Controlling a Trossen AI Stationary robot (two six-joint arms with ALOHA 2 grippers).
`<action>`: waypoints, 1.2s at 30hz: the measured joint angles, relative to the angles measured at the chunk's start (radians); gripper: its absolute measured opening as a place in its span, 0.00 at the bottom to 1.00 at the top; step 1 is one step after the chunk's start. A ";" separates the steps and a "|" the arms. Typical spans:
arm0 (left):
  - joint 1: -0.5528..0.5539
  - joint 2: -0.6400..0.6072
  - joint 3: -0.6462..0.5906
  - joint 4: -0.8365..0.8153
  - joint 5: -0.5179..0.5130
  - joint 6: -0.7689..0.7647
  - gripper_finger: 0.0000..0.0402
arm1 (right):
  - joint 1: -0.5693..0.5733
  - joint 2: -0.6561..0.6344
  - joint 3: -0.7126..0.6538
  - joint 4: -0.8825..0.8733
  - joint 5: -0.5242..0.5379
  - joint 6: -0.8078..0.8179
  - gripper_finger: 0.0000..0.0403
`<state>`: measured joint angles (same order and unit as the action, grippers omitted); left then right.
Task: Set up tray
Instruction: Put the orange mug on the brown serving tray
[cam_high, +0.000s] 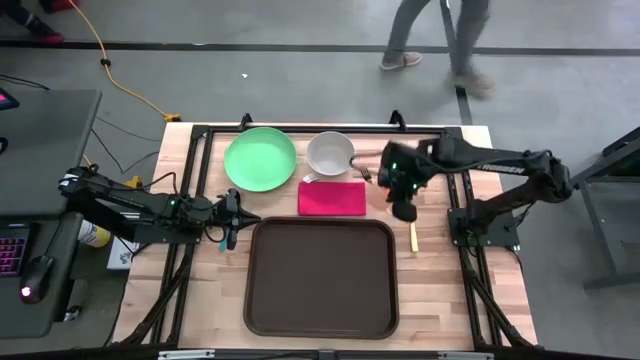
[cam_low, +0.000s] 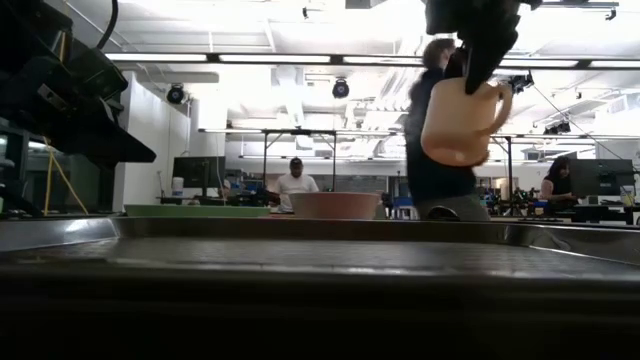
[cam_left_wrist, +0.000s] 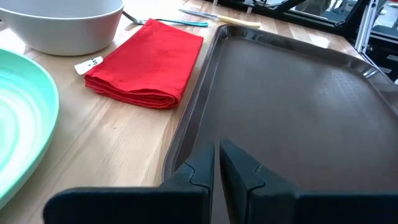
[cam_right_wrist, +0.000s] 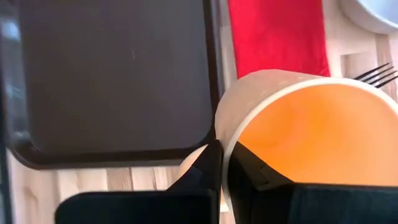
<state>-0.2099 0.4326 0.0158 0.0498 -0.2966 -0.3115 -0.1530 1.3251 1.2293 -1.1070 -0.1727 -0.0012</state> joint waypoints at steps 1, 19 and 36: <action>0.000 0.000 0.000 0.000 0.000 0.000 0.14 | 0.028 0.011 0.000 -0.010 0.018 0.001 0.00; 0.000 0.000 0.000 0.000 -0.003 0.000 0.14 | 0.317 0.309 0.116 -0.048 0.085 0.047 0.00; 0.000 0.000 0.000 0.000 -0.003 0.015 0.14 | 0.351 0.410 0.129 -0.007 0.157 0.363 0.00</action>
<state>-0.2097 0.4328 0.0158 0.0501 -0.2996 -0.2961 0.1982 1.7355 1.3586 -1.1137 -0.0154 0.3622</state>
